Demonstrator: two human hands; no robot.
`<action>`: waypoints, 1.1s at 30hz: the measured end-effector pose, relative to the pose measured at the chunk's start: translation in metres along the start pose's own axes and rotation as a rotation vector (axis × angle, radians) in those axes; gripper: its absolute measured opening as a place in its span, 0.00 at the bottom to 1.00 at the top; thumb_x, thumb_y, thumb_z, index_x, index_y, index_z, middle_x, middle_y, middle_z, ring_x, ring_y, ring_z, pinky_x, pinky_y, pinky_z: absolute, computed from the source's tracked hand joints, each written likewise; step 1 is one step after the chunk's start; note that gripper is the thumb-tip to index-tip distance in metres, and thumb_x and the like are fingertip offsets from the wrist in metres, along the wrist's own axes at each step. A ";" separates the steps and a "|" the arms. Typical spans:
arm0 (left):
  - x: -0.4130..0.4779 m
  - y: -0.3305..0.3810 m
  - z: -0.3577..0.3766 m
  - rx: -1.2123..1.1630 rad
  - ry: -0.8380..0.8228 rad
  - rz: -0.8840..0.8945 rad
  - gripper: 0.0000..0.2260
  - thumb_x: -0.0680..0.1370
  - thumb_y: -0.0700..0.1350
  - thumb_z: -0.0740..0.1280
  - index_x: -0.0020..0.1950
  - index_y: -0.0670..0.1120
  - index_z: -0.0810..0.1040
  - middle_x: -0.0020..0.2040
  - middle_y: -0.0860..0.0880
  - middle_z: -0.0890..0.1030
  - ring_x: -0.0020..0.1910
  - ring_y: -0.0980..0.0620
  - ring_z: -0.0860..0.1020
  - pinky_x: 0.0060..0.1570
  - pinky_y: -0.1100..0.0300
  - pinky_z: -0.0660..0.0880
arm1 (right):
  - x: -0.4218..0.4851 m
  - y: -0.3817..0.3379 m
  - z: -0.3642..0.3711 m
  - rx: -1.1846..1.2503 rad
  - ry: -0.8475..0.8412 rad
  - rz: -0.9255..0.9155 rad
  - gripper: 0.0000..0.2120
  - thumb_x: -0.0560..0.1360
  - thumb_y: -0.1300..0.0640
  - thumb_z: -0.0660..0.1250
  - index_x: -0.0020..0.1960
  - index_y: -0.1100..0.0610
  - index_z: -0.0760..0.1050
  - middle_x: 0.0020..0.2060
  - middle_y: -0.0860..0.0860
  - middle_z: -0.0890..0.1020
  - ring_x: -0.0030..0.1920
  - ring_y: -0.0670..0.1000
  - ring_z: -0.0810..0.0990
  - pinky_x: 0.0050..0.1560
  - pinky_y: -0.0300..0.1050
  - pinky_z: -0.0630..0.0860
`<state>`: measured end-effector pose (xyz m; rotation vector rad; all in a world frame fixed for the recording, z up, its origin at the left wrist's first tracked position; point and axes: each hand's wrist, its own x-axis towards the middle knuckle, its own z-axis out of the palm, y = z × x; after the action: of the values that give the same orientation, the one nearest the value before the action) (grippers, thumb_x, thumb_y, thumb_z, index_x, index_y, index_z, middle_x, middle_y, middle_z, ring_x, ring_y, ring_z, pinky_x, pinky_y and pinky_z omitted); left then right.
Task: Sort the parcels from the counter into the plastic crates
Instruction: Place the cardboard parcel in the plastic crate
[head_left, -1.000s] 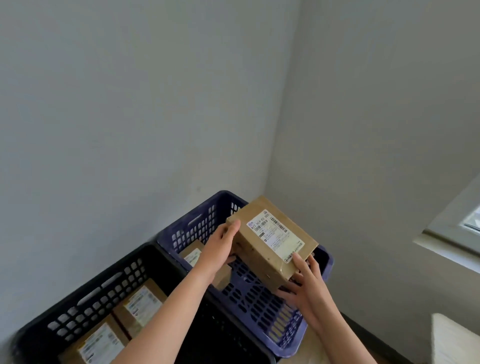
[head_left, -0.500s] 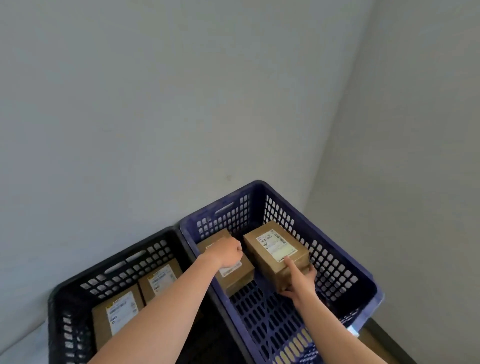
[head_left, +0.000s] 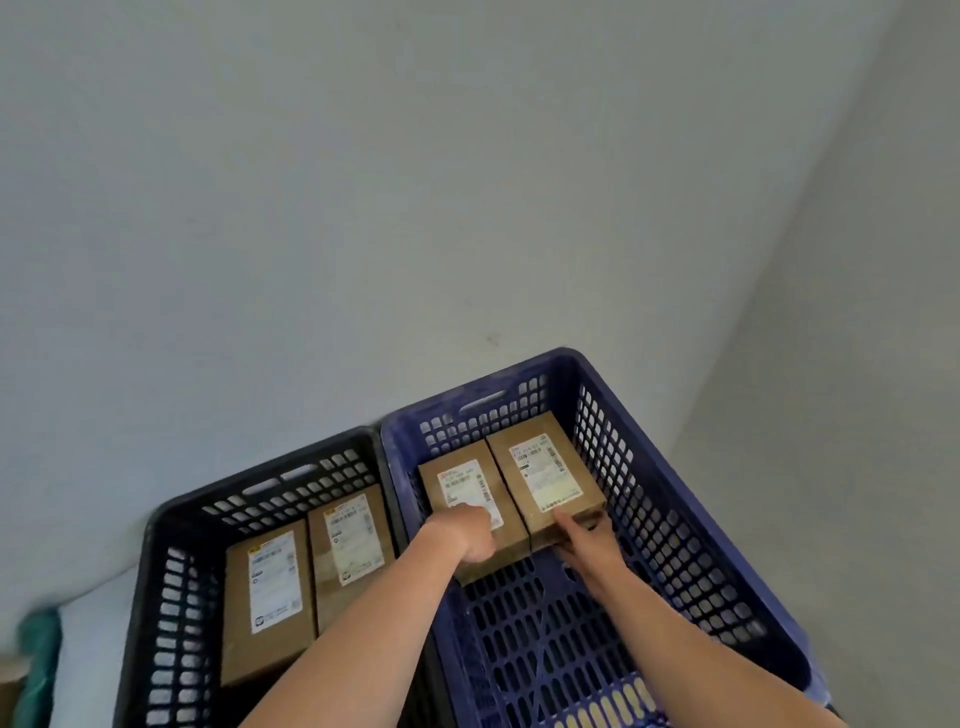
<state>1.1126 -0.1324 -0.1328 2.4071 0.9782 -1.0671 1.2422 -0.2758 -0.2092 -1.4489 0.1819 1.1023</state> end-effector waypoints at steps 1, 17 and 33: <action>0.000 0.001 0.001 0.000 0.040 0.005 0.23 0.85 0.51 0.58 0.79 0.44 0.68 0.75 0.42 0.72 0.69 0.40 0.74 0.66 0.49 0.75 | 0.004 0.000 0.002 -0.040 -0.013 0.005 0.34 0.79 0.61 0.74 0.80 0.56 0.61 0.74 0.59 0.73 0.71 0.63 0.76 0.65 0.59 0.79; 0.002 0.039 0.009 -0.041 0.196 0.094 0.31 0.85 0.38 0.57 0.86 0.51 0.51 0.87 0.51 0.50 0.83 0.41 0.55 0.78 0.46 0.64 | 0.003 -0.039 0.001 -0.809 -0.105 0.169 0.18 0.82 0.46 0.67 0.55 0.62 0.79 0.45 0.58 0.85 0.39 0.55 0.83 0.41 0.48 0.81; -0.154 -0.012 -0.024 -1.623 1.058 0.378 0.16 0.88 0.49 0.59 0.74 0.48 0.76 0.68 0.52 0.82 0.67 0.55 0.80 0.69 0.55 0.76 | -0.144 -0.144 0.029 -0.405 -0.258 -0.813 0.14 0.88 0.51 0.56 0.65 0.47 0.79 0.57 0.45 0.86 0.58 0.40 0.83 0.53 0.31 0.77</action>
<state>1.0422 -0.1817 -0.0024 1.3449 0.9014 1.0139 1.2491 -0.2860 -0.0034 -1.4948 -0.7930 0.6440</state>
